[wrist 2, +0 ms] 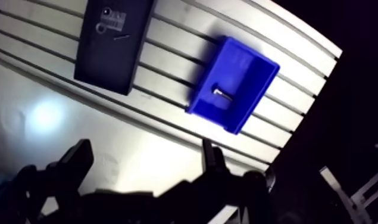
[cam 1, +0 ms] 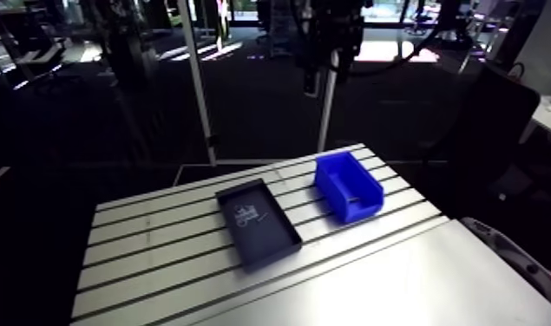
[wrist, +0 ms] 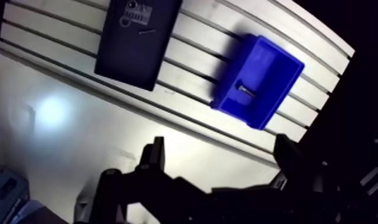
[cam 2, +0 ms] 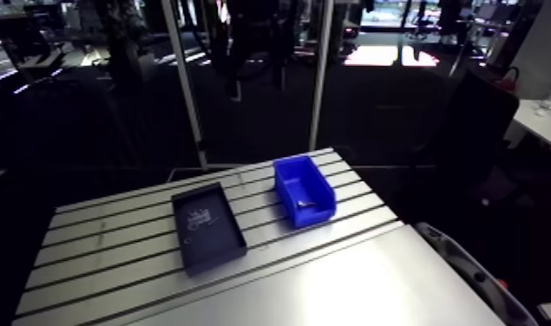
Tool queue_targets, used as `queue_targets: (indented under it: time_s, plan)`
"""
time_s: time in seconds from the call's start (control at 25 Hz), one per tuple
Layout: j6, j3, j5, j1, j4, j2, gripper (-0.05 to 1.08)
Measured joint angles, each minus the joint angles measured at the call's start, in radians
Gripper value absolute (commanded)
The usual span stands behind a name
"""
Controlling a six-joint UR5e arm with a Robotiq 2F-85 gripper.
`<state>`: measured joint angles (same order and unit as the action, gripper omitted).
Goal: Pick up the M10 bolt from the tray and put it into the blue bin.
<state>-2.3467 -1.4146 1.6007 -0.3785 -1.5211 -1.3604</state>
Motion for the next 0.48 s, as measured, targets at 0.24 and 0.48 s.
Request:
queue_targets:
  time_s: [0.24,0.48]
  plan:
    - [0.315,0.087,-0.008,0.062,0.118,-0.011,0.01]
    - [0.537,0.149,-0.015,0.115,0.198,-0.045,0.01]
